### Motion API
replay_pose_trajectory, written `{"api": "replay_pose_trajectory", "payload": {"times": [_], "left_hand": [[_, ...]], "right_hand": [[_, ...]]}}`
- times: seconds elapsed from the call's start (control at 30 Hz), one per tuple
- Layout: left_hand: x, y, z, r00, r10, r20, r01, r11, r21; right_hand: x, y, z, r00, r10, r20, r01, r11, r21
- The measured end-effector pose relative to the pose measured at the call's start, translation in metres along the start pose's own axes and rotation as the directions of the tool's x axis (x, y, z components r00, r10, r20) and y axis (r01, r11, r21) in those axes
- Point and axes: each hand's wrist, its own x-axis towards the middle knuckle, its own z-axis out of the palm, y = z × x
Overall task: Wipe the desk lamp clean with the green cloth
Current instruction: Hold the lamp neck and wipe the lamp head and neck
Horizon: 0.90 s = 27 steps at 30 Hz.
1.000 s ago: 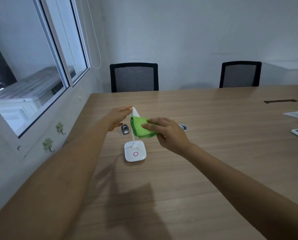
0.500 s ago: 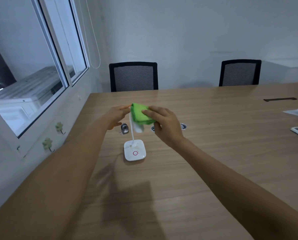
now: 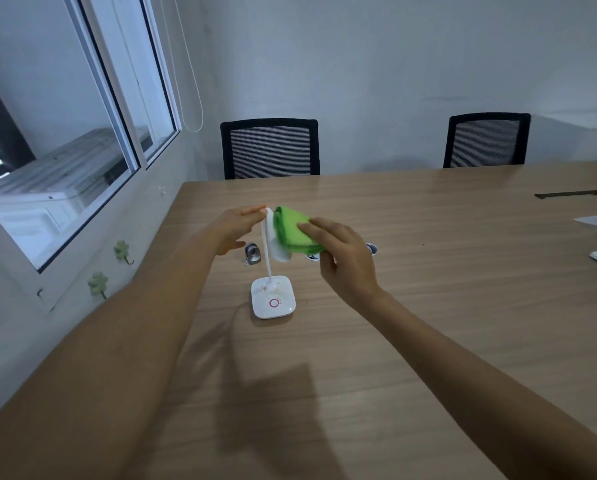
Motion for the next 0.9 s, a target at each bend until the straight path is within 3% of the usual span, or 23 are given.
{"api": "replay_pose_trajectory", "payload": {"times": [0.1,0.27,0.4,0.53,0.7,0.9], "left_hand": [[0.003,-0.001,0.001,1.0,0.001,0.011,0.0,1.0,-0.022],[0.005,0.004,0.0,1.0,0.008,-0.003,-0.008,0.994,-0.111],[0.008,0.007,0.005,0.999,0.031,-0.01,-0.033,0.978,-0.206],[0.012,0.001,0.007,0.999,0.0,0.042,0.017,0.915,-0.403],[0.015,0.0,0.006,0.999,0.04,0.024,-0.03,0.946,-0.322],[0.019,-0.004,-0.002,0.997,0.065,0.033,-0.06,0.987,-0.148]], "right_hand": [[-0.015,0.0,0.007,0.991,-0.109,0.071,0.108,0.994,0.029],[-0.035,0.023,0.008,0.976,0.209,0.055,-0.213,0.974,0.078],[-0.003,0.01,0.002,0.966,0.259,-0.019,-0.255,0.96,0.115],[0.04,-0.005,0.006,0.986,0.159,0.047,-0.161,0.986,0.046],[0.054,-0.01,0.01,0.952,-0.019,0.306,0.052,0.994,-0.098],[-0.001,-0.027,-0.018,0.868,-0.377,0.324,0.434,0.893,-0.123]]}}
